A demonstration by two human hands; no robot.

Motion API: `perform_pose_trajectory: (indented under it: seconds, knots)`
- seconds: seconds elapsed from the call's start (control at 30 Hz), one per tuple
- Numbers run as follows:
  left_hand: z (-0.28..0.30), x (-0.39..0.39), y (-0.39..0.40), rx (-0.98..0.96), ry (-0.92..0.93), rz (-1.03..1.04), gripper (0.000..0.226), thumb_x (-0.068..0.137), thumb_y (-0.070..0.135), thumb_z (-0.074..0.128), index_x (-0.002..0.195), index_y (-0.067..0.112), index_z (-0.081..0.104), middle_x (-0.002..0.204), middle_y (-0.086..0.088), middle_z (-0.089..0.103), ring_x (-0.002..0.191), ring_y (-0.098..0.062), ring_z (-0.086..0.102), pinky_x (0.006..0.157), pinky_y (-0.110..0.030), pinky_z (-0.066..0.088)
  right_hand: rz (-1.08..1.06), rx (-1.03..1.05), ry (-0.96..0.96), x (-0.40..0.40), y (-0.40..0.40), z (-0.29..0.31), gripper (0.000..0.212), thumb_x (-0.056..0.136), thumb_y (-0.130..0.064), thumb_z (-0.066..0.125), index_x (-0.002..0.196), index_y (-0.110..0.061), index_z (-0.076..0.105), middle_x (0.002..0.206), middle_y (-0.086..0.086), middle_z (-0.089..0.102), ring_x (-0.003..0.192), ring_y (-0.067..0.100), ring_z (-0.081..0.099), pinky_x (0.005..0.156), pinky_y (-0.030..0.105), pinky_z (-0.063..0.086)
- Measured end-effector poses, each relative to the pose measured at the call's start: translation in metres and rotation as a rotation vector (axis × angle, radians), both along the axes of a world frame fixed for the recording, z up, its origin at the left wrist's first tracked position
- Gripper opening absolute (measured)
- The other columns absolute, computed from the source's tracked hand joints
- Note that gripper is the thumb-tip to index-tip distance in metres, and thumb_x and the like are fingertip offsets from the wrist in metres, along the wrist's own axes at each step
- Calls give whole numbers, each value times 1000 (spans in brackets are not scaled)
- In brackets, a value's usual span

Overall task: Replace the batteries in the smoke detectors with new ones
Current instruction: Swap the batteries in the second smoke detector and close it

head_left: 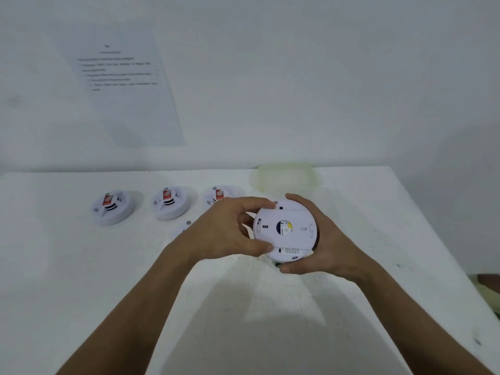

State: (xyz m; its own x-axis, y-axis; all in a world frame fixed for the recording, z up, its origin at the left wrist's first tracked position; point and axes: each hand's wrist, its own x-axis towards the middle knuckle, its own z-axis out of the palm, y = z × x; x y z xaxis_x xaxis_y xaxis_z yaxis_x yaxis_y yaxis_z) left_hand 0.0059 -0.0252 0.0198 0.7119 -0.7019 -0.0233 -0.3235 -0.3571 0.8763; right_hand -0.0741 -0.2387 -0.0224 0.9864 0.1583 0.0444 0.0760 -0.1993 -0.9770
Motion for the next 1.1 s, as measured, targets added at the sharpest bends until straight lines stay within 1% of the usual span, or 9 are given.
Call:
perform_pose_trajectory:
  seconds: [0.13, 0.27, 0.4, 0.53, 0.63, 0.73, 0.83, 0.97, 1.1]
  knots:
    - [3, -7, -10, 33, -55, 39, 62, 61, 19, 89, 115, 30, 60, 116, 18, 60, 82, -9, 67, 63, -27, 58, -40, -70, -74, -3, -6, -2, 103, 53, -5, 94, 140, -21, 42, 133, -8, 56, 125, 15, 55, 94, 27, 53]
    - [-1, -11, -15, 70, -176, 52, 58, 58, 22, 89, 107, 29, 59, 114, 16, 55, 86, -12, 65, 61, -19, 51, -98, -88, -144, -2, -5, -9, 95, 53, -5, 95, 136, -16, 49, 130, -3, 60, 121, 21, 57, 96, 31, 53]
    - [-4, -11, -15, 170, -275, 66, 56, 53, 33, 91, 101, 22, 62, 115, 15, 50, 94, -8, 61, 61, -11, 46, -97, -84, -160, -2, -2, -13, 93, 52, -5, 96, 134, -16, 52, 125, -5, 63, 117, 16, 59, 91, 22, 52]
    - [-7, -13, -10, 275, -374, 29, 62, 47, 57, 74, 97, 24, 59, 111, 14, 47, 97, -7, 55, 72, -20, 52, -68, -51, -146, -5, 4, -11, 90, 52, -8, 94, 131, -27, 54, 124, -9, 64, 117, 13, 60, 90, 18, 51]
    - [-8, -13, -6, 305, -392, 20, 64, 46, 58, 71, 98, 22, 58, 108, 13, 46, 97, -5, 51, 74, -26, 55, -50, -60, -149, -4, 8, -11, 90, 52, -8, 94, 128, -33, 54, 123, -11, 64, 116, 12, 61, 90, 18, 51]
    - [-9, -13, -3, 267, -354, 35, 61, 47, 54, 75, 96, 21, 57, 105, 11, 48, 98, -7, 51, 72, -28, 56, -9, -45, -116, -2, 7, -12, 92, 53, 2, 94, 130, -29, 54, 122, -8, 65, 115, 13, 62, 90, 22, 53]
    - [-12, -12, -1, 260, -349, 64, 61, 47, 53, 76, 96, 21, 56, 101, 13, 48, 97, -8, 51, 71, -29, 56, 11, -40, -116, 0, 9, -13, 91, 54, 4, 93, 132, -24, 54, 123, -6, 64, 116, 15, 61, 91, 25, 54]
    - [-15, -13, 2, 242, -335, 98, 62, 47, 53, 75, 97, 21, 58, 100, 14, 51, 97, -6, 53, 71, -30, 57, 49, -14, -72, 4, 9, -16, 90, 56, 7, 91, 131, -26, 54, 122, -6, 64, 115, 14, 61, 88, 28, 56]
    - [-13, -14, 1, 257, -320, 63, 75, 54, 53, 78, 121, 24, 60, 122, 16, 52, 108, -3, 52, 77, -27, 57, 51, -38, -24, 7, 5, -21, 95, 55, 3, 93, 134, -27, 52, 125, -7, 63, 117, 14, 60, 89, 32, 57]
